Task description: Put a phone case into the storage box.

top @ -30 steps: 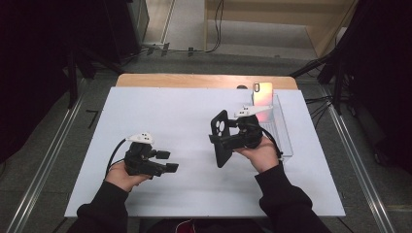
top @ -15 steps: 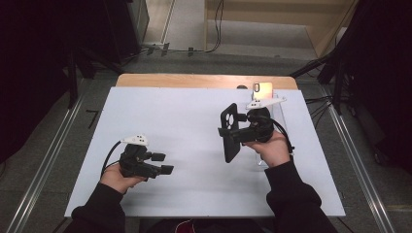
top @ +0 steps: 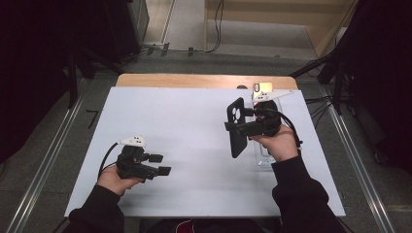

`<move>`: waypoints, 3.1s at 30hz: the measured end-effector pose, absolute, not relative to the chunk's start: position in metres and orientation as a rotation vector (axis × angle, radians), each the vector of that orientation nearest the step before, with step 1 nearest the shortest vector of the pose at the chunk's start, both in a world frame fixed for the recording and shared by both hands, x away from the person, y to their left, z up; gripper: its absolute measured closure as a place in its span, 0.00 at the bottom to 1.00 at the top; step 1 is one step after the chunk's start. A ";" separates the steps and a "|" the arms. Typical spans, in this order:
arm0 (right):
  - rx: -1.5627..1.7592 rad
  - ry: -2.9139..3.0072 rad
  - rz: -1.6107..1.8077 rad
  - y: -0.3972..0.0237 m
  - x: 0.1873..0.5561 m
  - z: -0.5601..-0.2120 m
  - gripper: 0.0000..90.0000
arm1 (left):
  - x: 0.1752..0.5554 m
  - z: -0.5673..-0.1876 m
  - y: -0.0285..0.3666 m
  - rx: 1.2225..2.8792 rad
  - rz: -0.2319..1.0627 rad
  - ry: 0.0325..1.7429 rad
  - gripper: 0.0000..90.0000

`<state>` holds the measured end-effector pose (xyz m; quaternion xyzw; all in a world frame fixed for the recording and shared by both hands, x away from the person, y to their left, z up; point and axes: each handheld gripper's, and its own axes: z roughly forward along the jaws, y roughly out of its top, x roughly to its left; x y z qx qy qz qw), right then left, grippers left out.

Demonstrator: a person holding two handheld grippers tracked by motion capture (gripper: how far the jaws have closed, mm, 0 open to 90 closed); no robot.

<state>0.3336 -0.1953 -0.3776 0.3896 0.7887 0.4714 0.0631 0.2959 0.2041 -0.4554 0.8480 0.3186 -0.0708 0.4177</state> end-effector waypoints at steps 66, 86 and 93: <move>1.584 1.663 1.141 -0.273 0.389 -0.393 0.13 | 0.292 -0.458 0.211 2.119 -0.176 0.814 0.34; 1.668 1.640 1.023 -0.268 0.416 -0.430 0.13 | 0.293 -0.458 0.211 2.116 -0.180 0.814 0.34; 1.676 1.638 0.980 -0.263 0.424 -0.441 0.13 | 0.293 -0.458 0.212 2.115 -0.179 0.812 0.34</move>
